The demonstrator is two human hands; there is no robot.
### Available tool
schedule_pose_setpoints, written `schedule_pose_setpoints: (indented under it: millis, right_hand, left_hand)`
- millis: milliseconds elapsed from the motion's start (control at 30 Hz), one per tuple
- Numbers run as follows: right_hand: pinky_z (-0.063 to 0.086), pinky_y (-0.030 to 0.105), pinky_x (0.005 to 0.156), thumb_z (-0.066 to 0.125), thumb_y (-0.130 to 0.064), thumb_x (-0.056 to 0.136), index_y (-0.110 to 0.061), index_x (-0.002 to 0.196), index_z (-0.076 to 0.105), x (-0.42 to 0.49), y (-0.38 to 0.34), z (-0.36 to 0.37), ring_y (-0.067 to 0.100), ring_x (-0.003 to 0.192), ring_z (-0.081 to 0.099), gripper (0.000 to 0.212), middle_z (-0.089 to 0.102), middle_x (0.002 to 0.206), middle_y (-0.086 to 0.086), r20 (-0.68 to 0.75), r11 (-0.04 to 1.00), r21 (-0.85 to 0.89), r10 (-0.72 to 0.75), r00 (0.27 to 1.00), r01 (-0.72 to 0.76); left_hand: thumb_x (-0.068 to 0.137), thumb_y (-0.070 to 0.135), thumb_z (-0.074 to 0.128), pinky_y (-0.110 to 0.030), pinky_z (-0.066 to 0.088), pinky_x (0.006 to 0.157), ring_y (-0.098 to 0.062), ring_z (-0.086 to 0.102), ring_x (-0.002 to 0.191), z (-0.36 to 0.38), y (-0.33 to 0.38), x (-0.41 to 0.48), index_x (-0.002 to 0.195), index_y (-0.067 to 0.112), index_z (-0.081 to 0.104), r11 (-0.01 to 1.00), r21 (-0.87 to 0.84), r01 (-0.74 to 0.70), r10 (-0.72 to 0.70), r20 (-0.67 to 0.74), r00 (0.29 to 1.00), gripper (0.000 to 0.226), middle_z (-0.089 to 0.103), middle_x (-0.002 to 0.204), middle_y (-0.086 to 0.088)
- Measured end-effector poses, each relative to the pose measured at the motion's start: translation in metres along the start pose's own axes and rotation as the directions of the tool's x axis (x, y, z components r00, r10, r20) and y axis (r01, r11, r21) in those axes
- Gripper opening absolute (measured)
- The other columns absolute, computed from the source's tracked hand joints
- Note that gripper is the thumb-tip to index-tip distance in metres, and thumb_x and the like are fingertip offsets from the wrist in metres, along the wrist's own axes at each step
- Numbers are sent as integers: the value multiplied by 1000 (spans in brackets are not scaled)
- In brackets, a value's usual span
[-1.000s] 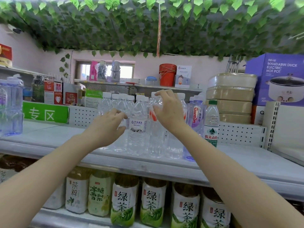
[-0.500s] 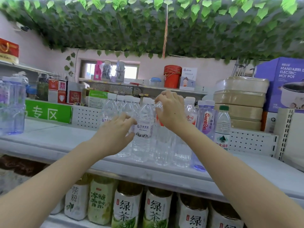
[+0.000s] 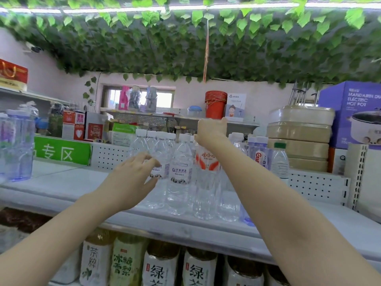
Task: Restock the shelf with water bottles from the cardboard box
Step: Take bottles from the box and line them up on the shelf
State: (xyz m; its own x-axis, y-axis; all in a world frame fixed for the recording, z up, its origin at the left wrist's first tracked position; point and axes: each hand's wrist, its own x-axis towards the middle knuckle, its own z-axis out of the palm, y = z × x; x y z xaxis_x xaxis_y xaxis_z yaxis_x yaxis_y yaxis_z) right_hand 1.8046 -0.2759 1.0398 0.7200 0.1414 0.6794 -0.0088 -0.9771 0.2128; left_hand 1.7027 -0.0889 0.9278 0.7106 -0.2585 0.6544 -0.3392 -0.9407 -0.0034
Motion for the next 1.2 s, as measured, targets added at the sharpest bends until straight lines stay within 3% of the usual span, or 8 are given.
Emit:
schedule_pose_setpoints:
  millis: [167,367,633,933,1200]
  right_hand:
    - [39,43,101,51,-19,90,-11,102,53,10,4,-2,23,80,52,14,54,87,3,137,987,150,37,990,-57]
    - [37,44,102,52,-16,90,-10,114,51,8,6,-5,28,103,57,24,61,109,8,149,950,287,79,986,-120]
    - [38,42,102,51,-13,90,-9,113,53,8,3,-7,28,105,58,23,62,113,9,163,945,305,71,984,-119]
    - [36,37,99,53,-12,89,-9,124,52,14,6,-10,29,115,53,35,57,125,12,149,921,297,214,965,-250]
    - [34,38,99,55,-6,85,-11,126,50,17,5,-7,31,118,51,42,56,126,12,152,912,298,246,957,-282]
  left_hand:
    - [96,39,41,-31,38,96,-14,45,120,-3,7,-2,130,30,42,1000,14,19,-19,7,1000,36,37,139,7]
    - [96,40,41,-30,38,96,-14,44,121,-5,16,-5,131,30,42,999,31,10,-10,-2,1000,36,36,139,7]
    - [96,39,40,-30,36,98,-14,42,123,-9,25,-9,132,31,40,999,31,12,-12,-16,1000,37,36,139,7]
    - [97,40,38,-30,36,101,-13,40,126,-7,27,-14,134,31,37,999,39,12,-12,-16,1000,39,32,142,8]
    - [95,42,40,-28,36,101,-12,42,124,-5,18,-21,133,32,40,999,46,11,-9,-40,999,38,34,139,10]
